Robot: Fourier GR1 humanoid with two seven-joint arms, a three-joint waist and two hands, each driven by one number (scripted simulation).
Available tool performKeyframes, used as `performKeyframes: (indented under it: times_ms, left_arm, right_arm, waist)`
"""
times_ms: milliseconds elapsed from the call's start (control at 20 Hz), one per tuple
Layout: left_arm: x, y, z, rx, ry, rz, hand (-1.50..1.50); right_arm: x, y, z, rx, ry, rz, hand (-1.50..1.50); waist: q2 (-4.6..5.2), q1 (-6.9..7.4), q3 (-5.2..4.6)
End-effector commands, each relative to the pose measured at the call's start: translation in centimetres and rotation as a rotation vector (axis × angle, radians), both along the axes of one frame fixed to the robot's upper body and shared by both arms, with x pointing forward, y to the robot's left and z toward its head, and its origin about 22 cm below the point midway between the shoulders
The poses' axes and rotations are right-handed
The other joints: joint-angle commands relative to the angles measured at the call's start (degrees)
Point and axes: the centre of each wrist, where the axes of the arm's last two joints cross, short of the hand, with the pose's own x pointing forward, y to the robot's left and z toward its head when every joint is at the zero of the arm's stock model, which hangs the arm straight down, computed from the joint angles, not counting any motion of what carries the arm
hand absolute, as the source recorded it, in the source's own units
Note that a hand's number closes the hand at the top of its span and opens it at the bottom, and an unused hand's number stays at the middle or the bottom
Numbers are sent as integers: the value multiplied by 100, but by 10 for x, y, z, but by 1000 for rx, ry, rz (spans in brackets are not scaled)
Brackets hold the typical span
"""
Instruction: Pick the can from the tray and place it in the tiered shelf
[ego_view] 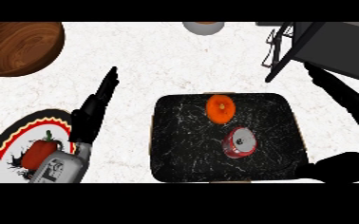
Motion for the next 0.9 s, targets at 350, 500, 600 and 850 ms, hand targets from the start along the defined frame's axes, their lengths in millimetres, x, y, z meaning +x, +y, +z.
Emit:
performKeyframes:
  times_ms: [350,500,600,850]
  left_arm:
    - [4,0,4,-6,7,-17,0]
    - [11,-2,-5,6,2,15,0]
    - [4,10,1,12,5,5,0]
    - [17,5,8,1,14,-4,0]
  right_arm:
    - [-21,64,43,-349,131,37,-150]
    - [-25,83,37,-322,138,51,-150]
    - [-26,74,45,-317,116,31,-150]
    - [-41,92,35,-335,93,32,-150]
  waist:
    - [19,71,9]
    - [22,40,10]
    - [14,17,14]
    - [14,-17,13]
